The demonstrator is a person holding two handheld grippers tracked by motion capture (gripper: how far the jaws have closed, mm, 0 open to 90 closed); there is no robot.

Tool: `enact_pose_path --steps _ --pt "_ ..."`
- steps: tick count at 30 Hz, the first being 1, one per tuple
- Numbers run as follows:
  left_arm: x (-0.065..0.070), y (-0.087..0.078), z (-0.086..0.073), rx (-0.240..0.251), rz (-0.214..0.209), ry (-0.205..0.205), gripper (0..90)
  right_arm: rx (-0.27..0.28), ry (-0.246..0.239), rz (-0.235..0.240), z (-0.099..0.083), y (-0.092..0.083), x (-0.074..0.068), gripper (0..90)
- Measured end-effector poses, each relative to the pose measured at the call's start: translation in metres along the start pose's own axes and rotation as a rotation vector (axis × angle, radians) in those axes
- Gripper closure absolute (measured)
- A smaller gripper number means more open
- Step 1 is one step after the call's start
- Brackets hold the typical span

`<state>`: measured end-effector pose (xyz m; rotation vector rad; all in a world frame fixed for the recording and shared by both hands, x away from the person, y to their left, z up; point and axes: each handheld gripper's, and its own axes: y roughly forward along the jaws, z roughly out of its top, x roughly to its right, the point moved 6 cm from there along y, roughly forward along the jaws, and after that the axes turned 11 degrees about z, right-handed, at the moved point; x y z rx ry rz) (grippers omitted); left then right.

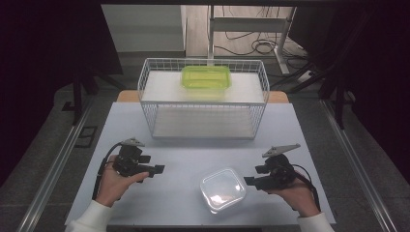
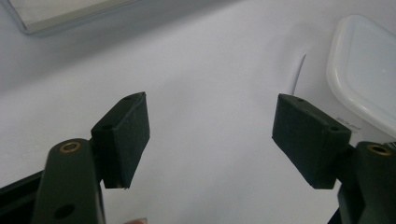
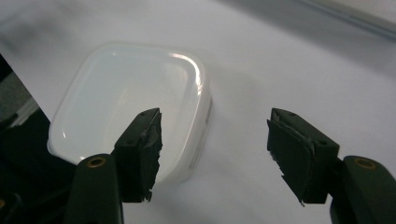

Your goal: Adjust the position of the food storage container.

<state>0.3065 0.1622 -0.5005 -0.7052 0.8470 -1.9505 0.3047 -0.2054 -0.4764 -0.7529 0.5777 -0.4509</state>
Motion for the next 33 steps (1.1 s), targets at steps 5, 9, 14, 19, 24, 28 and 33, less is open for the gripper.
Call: enact_pose_path --steps 5,9,14,19,24,28,33 --pt "0.001 0.002 -0.001 -0.01 -0.001 0.004 26.2 -0.016 -0.008 0.005 -0.01 -0.002 -0.006 39.2" --pt "0.001 0.004 -0.002 -0.019 -0.005 0.007 26.1 -0.052 -0.057 0.038 -0.019 -0.001 -0.021 44.3" --pt "0.002 0.006 -0.003 -0.029 -0.006 0.014 25.8 -0.116 -0.124 0.075 -0.03 0.003 -0.038 56.7" --pt "0.002 0.008 -0.004 -0.032 -0.004 0.011 25.4 -0.206 -0.186 0.12 -0.041 0.014 -0.048 68.1" --pt "0.0 0.008 -0.004 -0.03 0.001 0.005 25.2 -0.285 -0.22 0.152 -0.049 0.033 -0.054 81.0" --pt "-0.001 0.008 -0.004 -0.03 0.002 0.001 25.2 -0.325 -0.268 0.149 -0.051 0.043 -0.057 86.5" --pt "-0.001 0.009 -0.005 -0.037 0.0 0.006 25.1 -0.341 -0.29 0.136 -0.048 0.048 -0.054 88.8"
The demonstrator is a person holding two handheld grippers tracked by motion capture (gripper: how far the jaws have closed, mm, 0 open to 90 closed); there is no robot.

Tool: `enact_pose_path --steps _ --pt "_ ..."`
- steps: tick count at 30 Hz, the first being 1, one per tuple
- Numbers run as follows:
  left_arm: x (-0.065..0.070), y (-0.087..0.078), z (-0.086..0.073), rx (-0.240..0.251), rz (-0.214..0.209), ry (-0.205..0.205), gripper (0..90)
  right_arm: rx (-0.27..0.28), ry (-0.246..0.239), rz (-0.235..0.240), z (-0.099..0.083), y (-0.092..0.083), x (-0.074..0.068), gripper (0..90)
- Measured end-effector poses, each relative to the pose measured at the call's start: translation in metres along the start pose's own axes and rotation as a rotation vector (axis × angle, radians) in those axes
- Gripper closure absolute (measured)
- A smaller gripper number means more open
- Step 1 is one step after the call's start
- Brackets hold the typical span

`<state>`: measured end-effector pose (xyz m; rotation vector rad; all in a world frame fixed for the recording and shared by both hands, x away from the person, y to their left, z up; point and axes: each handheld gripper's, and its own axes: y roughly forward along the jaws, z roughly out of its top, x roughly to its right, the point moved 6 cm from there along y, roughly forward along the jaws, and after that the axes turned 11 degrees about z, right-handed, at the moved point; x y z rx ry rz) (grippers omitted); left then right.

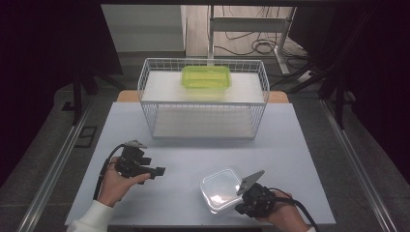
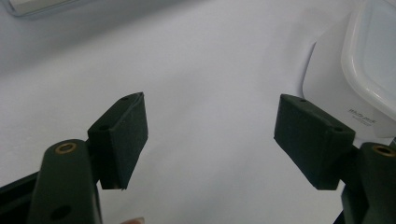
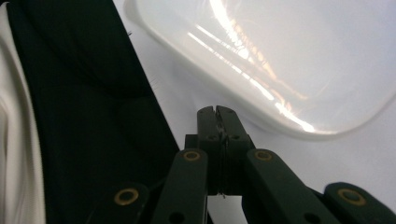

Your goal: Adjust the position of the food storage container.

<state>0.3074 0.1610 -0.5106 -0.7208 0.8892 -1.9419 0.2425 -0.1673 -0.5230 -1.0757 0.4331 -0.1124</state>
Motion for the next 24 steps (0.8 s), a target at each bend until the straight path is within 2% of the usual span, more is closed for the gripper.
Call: enact_pose_path --steps 8,18,24 --pt "-0.001 -0.002 0.0 0.005 -0.004 -0.006 25.1 -0.023 -0.017 -0.009 0.01 0.007 0.006 89.0" --pt "-0.002 -0.001 -0.001 0.005 -0.012 -0.021 25.0 0.016 -0.001 -0.045 0.037 0.012 0.024 89.0" --pt "-0.005 0.0 -0.002 0.0 -0.012 -0.029 25.0 0.025 0.005 -0.049 0.053 0.018 0.034 89.0"
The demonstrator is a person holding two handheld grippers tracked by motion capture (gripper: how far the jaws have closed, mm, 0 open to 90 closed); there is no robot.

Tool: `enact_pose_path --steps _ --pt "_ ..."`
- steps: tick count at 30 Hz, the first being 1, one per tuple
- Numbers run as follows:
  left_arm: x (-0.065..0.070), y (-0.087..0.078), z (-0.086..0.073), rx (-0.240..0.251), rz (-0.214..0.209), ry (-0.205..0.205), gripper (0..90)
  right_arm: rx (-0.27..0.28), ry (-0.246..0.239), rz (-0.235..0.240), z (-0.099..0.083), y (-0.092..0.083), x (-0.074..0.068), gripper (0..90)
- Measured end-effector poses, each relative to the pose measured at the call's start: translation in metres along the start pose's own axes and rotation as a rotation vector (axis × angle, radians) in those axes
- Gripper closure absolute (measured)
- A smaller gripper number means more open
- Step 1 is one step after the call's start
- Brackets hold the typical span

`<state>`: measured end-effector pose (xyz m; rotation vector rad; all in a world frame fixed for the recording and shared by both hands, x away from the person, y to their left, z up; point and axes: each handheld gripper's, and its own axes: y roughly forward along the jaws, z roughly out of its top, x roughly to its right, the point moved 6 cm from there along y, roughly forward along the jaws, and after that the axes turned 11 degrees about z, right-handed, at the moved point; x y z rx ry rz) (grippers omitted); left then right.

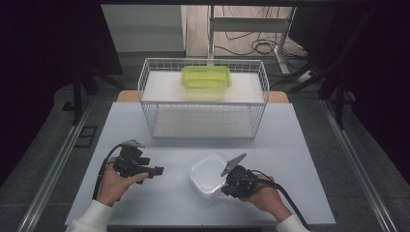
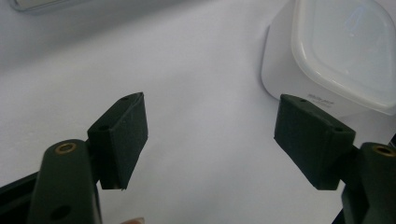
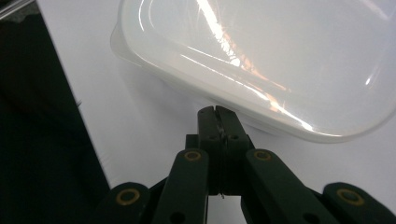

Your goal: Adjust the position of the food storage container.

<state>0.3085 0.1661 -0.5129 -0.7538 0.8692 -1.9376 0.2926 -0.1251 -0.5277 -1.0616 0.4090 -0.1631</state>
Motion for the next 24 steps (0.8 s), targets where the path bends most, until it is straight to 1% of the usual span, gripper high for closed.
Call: enact_pose_path --steps 7,9,10,11,13,19,24 --pt "-0.001 0.001 -0.001 -0.003 -0.001 -0.001 25.0 0.011 0.012 -0.007 0.015 0.007 0.006 89.0" --pt "-0.002 0.001 -0.001 -0.003 -0.001 0.002 25.0 0.014 0.012 -0.013 0.018 0.008 0.007 89.0" --pt "-0.001 0.001 0.0 0.002 -0.001 -0.006 24.9 0.015 0.011 -0.009 0.02 0.009 0.007 89.0" --pt "-0.001 0.001 0.0 0.002 -0.001 -0.006 25.0 0.02 0.004 -0.011 0.022 0.01 0.008 89.0" --pt "-0.002 0.001 -0.001 0.0 -0.001 -0.005 24.9 0.021 0.007 -0.011 0.025 0.012 0.009 89.0" --pt "-0.003 0.001 -0.001 0.0 -0.001 -0.011 25.0 0.024 0.007 -0.009 0.03 0.014 0.01 89.0" --pt "-0.004 0.001 -0.001 0.0 0.002 -0.008 24.9 0.025 0.001 -0.011 0.03 0.015 0.009 89.0"
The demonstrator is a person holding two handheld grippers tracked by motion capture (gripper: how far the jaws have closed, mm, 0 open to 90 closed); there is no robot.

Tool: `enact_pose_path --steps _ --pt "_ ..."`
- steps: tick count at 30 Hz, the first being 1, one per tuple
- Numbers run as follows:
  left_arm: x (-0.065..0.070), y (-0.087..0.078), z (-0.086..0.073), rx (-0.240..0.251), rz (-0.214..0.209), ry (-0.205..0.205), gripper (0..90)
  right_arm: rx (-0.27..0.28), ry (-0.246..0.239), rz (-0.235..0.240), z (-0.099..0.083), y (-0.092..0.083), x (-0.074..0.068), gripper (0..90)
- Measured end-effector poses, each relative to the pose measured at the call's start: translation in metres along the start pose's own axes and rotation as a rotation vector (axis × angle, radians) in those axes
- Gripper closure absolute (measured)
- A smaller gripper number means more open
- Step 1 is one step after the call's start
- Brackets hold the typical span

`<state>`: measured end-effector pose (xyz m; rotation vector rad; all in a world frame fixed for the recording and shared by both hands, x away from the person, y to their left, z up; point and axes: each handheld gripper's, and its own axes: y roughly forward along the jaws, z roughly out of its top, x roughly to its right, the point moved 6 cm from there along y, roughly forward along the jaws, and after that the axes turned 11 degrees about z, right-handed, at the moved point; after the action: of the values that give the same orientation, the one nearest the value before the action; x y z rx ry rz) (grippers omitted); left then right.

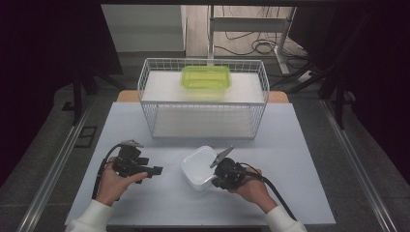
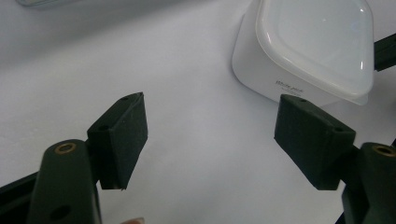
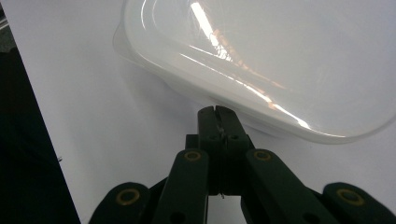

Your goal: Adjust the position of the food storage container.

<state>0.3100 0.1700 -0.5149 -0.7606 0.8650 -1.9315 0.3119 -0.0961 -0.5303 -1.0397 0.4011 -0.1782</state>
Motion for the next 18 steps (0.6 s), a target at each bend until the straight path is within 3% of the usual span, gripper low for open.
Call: enact_pose_path --steps 3,11,18 --pt "-0.001 -0.001 0.0 0.0 -0.002 0.003 24.9 -0.003 -0.002 0.003 -0.001 -0.001 -0.003 89.0" --pt "0.001 0.0 0.0 0.002 -0.003 -0.003 24.9 -0.027 -0.07 0.052 0.009 0.009 -0.026 89.0" --pt "-0.001 0.0 0.0 -0.005 -0.002 0.006 24.8 -0.036 -0.086 0.058 0.02 0.023 -0.029 89.1"
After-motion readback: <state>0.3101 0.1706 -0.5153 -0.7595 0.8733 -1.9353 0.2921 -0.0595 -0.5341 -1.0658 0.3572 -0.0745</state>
